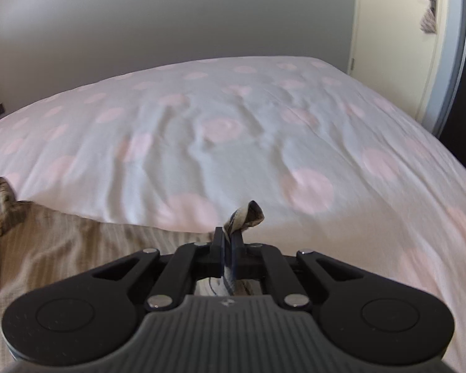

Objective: Fold clothes
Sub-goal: 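Grasp the other shirt sleeve with the right gripper, then fold the sleeve onto the shirt body with the right gripper and release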

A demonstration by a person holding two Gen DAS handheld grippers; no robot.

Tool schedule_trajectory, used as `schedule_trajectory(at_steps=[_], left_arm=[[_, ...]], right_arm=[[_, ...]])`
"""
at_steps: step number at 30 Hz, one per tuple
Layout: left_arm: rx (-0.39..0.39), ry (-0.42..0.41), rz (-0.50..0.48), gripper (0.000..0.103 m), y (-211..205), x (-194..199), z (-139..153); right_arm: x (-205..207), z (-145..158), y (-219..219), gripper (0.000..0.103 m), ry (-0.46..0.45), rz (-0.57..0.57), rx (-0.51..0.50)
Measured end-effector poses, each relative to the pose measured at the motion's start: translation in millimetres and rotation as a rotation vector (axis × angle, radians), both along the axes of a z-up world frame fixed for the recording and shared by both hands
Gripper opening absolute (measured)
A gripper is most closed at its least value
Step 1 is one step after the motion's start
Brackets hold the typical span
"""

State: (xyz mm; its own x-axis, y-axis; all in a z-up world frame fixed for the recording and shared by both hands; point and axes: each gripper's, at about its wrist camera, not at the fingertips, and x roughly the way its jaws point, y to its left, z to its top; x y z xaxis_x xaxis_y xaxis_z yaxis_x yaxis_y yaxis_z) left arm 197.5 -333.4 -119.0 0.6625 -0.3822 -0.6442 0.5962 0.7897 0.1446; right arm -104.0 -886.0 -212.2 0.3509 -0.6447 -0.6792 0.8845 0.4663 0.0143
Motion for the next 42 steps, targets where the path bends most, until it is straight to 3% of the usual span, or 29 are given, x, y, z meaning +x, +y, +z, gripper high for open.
schedule_trajectory(at_steps=[5, 10, 17, 24, 27, 29, 35, 42], left_arm=[[-0.080, 0.050, 0.040, 0.040, 17, 7, 11], [-0.137, 0.096, 0.075, 0.040, 31, 15, 17], [-0.155, 0.118, 0.063, 0.040, 33, 18, 18], [-0.136, 0.130, 0.028, 0.040, 24, 19, 10], [-0.129, 0.138, 0.024, 0.040, 22, 20, 6], [-0.136, 0.142, 0.024, 0.040, 22, 20, 7], [-0.153, 0.133, 0.015, 0.040, 25, 15, 15], [-0.186, 0.124, 0.018, 0.040, 28, 11, 26]], right_arm=[[37, 28, 31, 0.005, 0.029, 0.053, -0.026], [85, 27, 58, 0.004, 0.077, 0.120, -0.037], [146, -18, 73, 0.004, 0.149, 0.177, -0.011], [175, -58, 73, 0.006, 0.176, 0.195, 0.046], [172, -54, 73, 0.014, 0.167, 0.209, 0.068], [168, -46, 74, 0.032, 0.158, 0.220, 0.074], [123, -5, 87, 0.040, 0.118, 0.240, 0.056], [28, -11, 131, 0.052, 0.037, 0.215, 0.166]])
